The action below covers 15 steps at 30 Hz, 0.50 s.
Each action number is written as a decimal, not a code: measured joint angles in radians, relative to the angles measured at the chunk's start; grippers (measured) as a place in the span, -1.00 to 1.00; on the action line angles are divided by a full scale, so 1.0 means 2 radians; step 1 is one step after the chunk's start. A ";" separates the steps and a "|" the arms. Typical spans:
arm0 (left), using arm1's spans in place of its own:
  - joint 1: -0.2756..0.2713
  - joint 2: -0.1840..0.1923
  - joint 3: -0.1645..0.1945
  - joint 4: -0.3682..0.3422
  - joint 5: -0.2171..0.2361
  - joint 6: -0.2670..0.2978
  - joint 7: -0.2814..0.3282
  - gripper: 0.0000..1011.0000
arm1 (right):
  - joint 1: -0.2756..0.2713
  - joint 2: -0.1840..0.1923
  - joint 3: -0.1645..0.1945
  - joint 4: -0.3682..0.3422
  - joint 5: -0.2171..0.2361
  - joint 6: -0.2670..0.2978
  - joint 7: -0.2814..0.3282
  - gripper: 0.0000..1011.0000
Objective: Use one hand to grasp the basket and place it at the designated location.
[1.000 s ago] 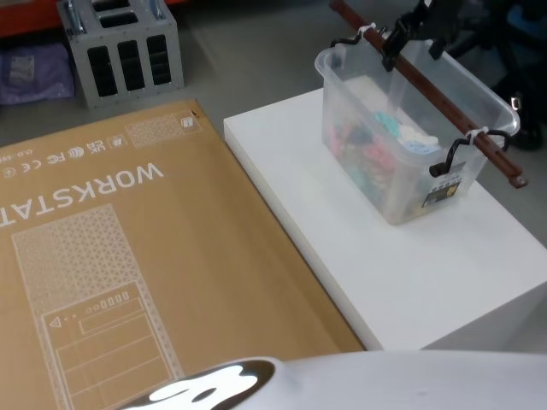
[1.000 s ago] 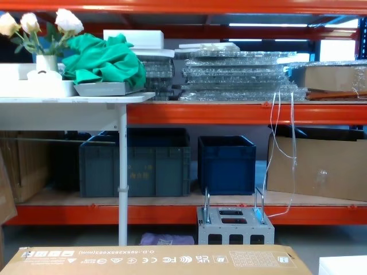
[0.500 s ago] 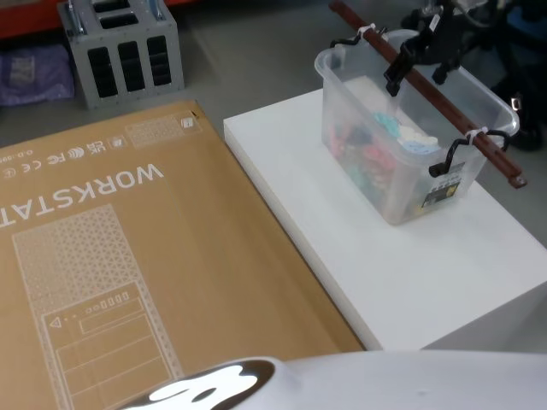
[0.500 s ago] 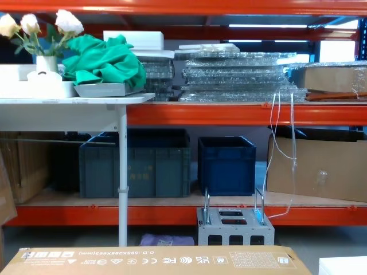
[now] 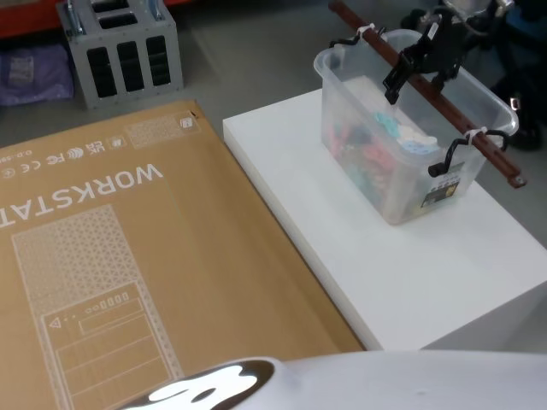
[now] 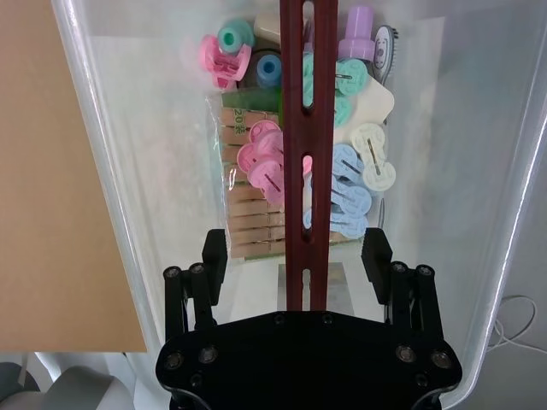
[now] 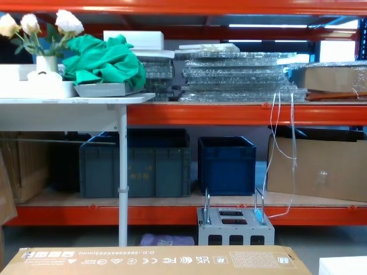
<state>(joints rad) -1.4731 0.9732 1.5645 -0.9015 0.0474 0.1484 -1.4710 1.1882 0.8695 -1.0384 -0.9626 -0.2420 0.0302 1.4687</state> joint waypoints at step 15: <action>0.000 0.000 0.000 0.000 0.000 0.000 0.000 -1.00 | -0.001 -0.003 0.000 0.004 -0.006 0.006 -0.010 0.10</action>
<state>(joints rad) -1.4731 0.9732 1.5645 -0.9016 0.0474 0.1483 -1.4710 1.1867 0.8625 -1.0376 -0.9540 -0.2548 0.0431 1.4484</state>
